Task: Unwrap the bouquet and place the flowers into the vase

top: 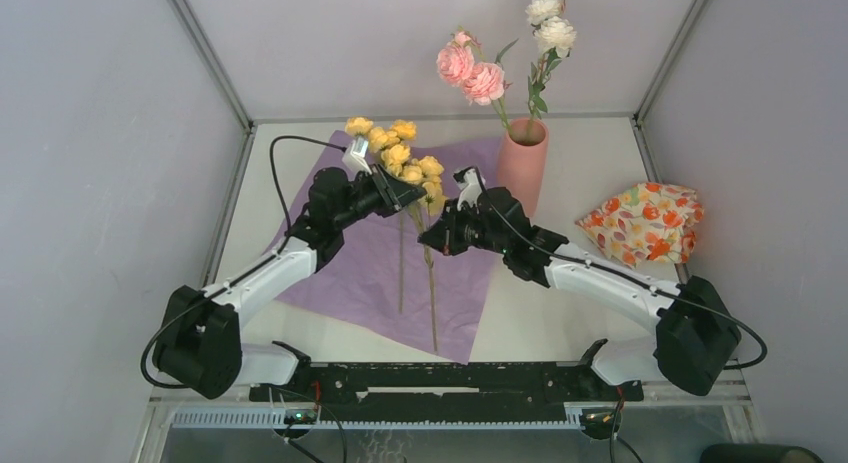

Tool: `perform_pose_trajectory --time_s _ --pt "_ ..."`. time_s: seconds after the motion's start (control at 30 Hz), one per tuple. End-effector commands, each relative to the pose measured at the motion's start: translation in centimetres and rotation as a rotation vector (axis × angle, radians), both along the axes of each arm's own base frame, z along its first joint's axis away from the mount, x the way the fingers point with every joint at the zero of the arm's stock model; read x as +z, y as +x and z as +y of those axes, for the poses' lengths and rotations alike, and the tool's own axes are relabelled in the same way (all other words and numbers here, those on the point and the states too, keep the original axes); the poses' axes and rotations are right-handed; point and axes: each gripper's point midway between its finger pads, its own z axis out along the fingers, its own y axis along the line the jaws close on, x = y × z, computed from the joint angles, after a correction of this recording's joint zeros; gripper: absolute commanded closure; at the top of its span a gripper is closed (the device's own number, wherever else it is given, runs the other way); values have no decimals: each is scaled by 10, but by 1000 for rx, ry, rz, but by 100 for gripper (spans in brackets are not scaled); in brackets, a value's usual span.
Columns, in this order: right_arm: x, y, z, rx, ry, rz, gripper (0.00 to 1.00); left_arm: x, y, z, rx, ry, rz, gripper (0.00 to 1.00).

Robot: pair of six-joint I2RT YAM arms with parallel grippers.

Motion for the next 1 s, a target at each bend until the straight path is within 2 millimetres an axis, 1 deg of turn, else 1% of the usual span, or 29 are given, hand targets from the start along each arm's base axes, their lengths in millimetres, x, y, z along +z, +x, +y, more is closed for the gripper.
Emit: perform_pose_trajectory --time_s 0.0,0.03,0.17,0.27,0.33,0.4,0.5,0.57,0.63,0.73,0.83,0.97 --pt "25 -5 -12 -20 -3 -86 96 67 11 1 10 -38 -182 93" --pt "27 -4 -17 -34 -11 -95 93 75 9 1 10 -42 -199 94" --pt "31 0 -35 -102 -49 -118 75 106 2 1 15 -35 -267 95" --pt "34 3 -51 -161 -77 -137 66 137 -7 -1 23 -10 -347 95" --pt "37 3 -61 -196 -81 -153 65 160 -14 -2 34 7 -399 95" --pt "42 3 -78 -261 -86 -176 65 186 -23 -3 47 19 -457 94" --pt "45 -1 -107 -351 -97 -210 66 232 -41 -3 60 6 -557 94" --pt "43 -4 -129 -418 -114 -226 65 263 -55 -3 68 -11 -626 94" --pt "43 -8 -146 -467 -116 -239 65 296 -70 0 81 -39 -703 93" --pt "41 -12 -167 -529 -110 -245 65 330 -85 -1 97 -79 -807 93" --pt "35 -16 -180 -570 -104 -234 65 357 -92 -5 107 -125 -900 93" --pt "24 -22 -184 -572 -114 -197 65 396 -102 -11 130 -177 -1037 92"
